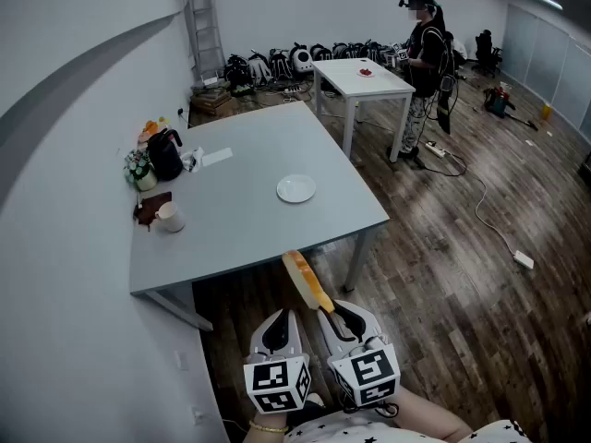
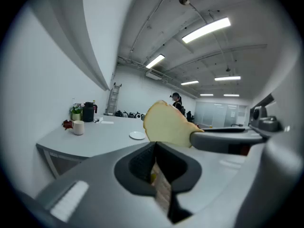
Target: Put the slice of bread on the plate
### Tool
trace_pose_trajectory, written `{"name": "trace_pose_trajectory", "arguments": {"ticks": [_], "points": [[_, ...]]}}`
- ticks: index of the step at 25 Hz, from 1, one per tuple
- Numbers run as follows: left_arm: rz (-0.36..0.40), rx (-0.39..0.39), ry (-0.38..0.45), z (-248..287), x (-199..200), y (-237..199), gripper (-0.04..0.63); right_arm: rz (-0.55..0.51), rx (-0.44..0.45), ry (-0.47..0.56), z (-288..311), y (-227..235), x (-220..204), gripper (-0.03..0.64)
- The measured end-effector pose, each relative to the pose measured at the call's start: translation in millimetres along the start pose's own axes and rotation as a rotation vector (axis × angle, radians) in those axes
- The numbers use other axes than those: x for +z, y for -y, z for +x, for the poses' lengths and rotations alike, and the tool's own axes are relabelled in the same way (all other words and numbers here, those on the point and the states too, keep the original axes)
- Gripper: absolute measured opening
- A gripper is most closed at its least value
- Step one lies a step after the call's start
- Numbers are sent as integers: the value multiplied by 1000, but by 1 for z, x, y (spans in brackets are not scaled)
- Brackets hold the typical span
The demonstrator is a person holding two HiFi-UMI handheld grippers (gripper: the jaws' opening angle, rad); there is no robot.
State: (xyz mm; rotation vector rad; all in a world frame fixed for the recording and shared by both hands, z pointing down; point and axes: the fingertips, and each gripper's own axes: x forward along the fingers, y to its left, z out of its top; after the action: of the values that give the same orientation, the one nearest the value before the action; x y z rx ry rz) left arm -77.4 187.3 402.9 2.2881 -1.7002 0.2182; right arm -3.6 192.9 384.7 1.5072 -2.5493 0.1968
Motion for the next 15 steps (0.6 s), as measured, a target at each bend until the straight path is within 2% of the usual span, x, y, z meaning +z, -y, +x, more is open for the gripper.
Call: {"name": "trace_pose_trajectory", "arguments": {"ticks": [8,15], "points": [[8,-24,-8,14,4,-37,8,9,-16,1,32,-16,3,78],[-17,-36,-35,49,0,-52,8,12,-19,-37,68,0,-5,78]]}}
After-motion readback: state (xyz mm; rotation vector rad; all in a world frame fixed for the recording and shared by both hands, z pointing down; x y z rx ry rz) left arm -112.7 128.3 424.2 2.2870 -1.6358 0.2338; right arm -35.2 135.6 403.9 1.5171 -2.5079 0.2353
